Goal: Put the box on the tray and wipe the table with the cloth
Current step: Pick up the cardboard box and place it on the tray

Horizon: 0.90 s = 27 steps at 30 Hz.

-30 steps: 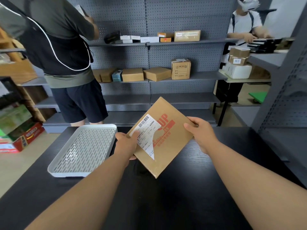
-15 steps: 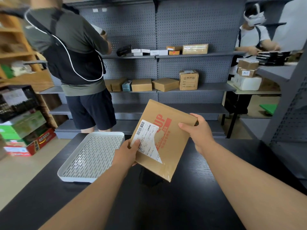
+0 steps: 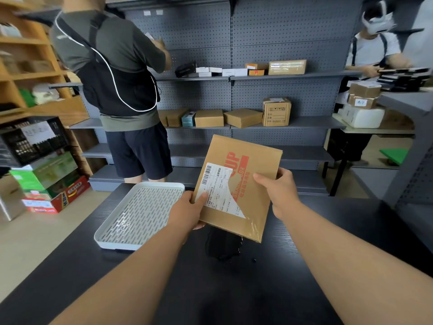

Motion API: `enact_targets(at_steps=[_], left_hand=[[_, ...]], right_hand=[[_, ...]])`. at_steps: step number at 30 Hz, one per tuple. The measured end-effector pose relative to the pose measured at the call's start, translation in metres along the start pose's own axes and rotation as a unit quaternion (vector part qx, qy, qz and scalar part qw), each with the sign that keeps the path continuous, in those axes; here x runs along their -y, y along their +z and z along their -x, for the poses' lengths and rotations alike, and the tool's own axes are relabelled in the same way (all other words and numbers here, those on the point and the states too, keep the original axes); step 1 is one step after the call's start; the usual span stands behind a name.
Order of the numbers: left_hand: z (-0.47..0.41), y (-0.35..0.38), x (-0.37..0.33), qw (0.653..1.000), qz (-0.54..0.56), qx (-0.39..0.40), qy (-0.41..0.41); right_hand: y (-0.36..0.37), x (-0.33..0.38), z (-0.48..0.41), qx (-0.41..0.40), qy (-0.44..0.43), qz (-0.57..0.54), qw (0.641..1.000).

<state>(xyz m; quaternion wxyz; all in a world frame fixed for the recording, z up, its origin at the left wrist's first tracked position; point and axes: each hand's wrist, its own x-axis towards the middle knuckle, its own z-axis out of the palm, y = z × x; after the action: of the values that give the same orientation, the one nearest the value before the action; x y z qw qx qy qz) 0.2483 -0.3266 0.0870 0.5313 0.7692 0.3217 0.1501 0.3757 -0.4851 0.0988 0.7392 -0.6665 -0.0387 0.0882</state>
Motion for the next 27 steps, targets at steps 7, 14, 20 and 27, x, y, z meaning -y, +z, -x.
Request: enact_targets(at_steps=[7, 14, 20, 27], left_hand=[[-0.002, -0.008, 0.008, 1.000, -0.013, 0.016, -0.007], [-0.026, -0.025, 0.015, 0.979, -0.196, 0.047, -0.009], [-0.046, -0.058, 0.027, 0.992, -0.104, 0.073, -0.015], [-0.092, -0.135, 0.064, 0.996, -0.015, 0.078, -0.041]], right_hand=[[0.008, -0.013, 0.005, 0.031, 0.000, 0.026, 0.999], [0.025, -0.022, 0.011, 0.012, 0.039, 0.026, 0.999], [0.065, -0.041, 0.020, -0.016, 0.078, 0.023, 0.997], [0.156, -0.058, 0.039, -0.027, 0.088, 0.030, 0.995]])
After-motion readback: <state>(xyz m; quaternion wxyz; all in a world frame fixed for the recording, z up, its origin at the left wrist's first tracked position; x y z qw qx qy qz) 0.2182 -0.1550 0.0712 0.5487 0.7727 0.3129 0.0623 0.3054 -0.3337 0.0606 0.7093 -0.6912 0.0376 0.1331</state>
